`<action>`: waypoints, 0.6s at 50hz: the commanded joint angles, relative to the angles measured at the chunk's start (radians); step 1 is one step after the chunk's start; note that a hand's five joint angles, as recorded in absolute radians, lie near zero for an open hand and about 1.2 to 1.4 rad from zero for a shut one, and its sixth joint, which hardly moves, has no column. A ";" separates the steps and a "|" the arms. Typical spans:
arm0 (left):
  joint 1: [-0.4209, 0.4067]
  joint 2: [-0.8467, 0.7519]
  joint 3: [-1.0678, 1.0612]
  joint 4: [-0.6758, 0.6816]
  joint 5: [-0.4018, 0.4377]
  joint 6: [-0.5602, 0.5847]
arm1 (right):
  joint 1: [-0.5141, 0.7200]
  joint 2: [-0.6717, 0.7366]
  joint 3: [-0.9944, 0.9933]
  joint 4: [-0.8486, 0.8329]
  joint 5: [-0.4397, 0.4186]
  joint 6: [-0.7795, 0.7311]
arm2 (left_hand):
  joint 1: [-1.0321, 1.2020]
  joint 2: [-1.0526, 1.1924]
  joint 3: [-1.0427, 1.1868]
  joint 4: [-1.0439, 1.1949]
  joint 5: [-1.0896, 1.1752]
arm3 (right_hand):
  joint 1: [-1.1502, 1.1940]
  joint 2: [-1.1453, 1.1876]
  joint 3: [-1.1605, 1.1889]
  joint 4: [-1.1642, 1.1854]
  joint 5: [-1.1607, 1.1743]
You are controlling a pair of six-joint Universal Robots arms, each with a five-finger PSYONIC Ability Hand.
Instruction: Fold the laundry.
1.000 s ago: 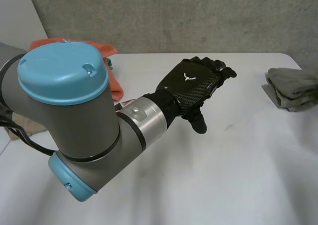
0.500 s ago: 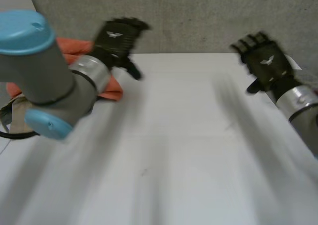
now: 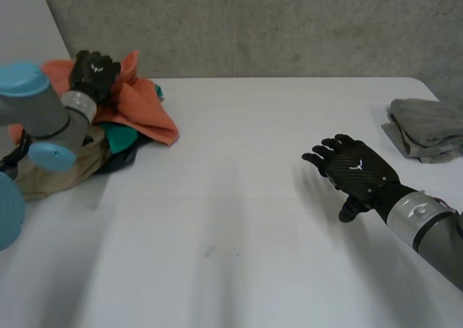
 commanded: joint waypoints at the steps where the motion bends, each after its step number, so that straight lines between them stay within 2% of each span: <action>1: -0.121 0.230 -0.173 0.005 -0.018 -0.270 | -0.012 -0.007 -0.007 -0.005 0.016 0.008 | 0.385 0.234 0.267 0.208 0.359 | -0.048 -0.030 -0.034 -0.029 -0.048; 3: -0.150 0.272 -0.222 0.002 -0.017 -0.329 | -0.021 -0.013 -0.012 -0.006 0.029 0.011 | 0.385 0.234 0.267 0.208 0.359 | -0.048 -0.030 -0.034 -0.029 -0.048; 7: -0.273 0.379 -0.368 0.008 -0.007 -0.438 | -0.044 -0.018 -0.027 -0.008 0.085 0.025 | 0.385 0.234 0.267 0.208 0.359 | -0.048 -0.030 -0.034 -0.029 -0.048; 8: -0.328 0.404 -0.417 0.014 -0.006 -0.467 | -0.049 -0.024 -0.039 -0.006 0.112 0.037 | 0.385 0.234 0.267 0.208 0.359 | -0.048 -0.030 -0.034 -0.029 -0.048; 14: -0.468 0.401 -0.529 0.020 -0.007 -0.497 | -0.070 -0.033 -0.067 -0.003 0.175 0.100 | 0.385 0.234 0.267 0.208 0.359 | -0.048 -0.030 -0.034 -0.029 -0.048; 17: -0.514 0.327 -0.526 0.008 -0.011 -0.498 | -0.081 -0.031 -0.070 -0.006 0.178 0.124 | 0.385 0.234 0.267 0.208 0.359 | -0.048 -0.030 -0.034 -0.029 -0.048; 18: -0.526 0.306 -0.526 0.006 -0.011 -0.498 | -0.084 -0.031 -0.071 -0.006 0.180 0.127 | 0.333 0.182 0.215 0.157 0.307 | -0.048 -0.030 -0.034 -0.029 -0.048; 19: -0.552 0.272 -0.521 0.000 -0.008 -0.494 | -0.090 -0.030 -0.076 -0.006 0.178 0.133 | -0.107 -0.258 -0.224 -0.283 -0.133 | -0.048 -0.030 -0.034 -0.029 -0.048; 22: -0.581 0.266 -0.521 -0.007 -0.006 -0.486 | -0.099 -0.030 -0.082 -0.005 0.180 0.141 | -0.767 -0.918 -0.884 -0.943 -0.793 | -0.048 -0.030 -0.034 -0.029 -0.048; 23: -0.589 0.278 -0.515 -0.011 -0.007 -0.479 | -0.105 -0.031 -0.085 -0.003 0.181 0.146 | -0.837 -0.988 -0.954 -1.013 -0.863 | -0.048 -0.030 -0.034 -0.029 -0.048; 26: -0.577 0.325 -0.511 -0.011 -0.018 -0.471 | -0.109 -0.033 -0.093 -0.003 0.181 0.150 | -0.830 -0.981 -0.948 -1.007 -0.856 | -0.048 -0.030 -0.034 -0.029 -0.048; 30: -0.523 0.424 -0.534 -0.021 -0.021 -0.474 | -0.107 -0.037 -0.122 0.012 0.183 0.149 | -0.822 -0.973 -0.939 -0.998 -0.848 | -0.048 -0.030 -0.034 -0.029 -0.048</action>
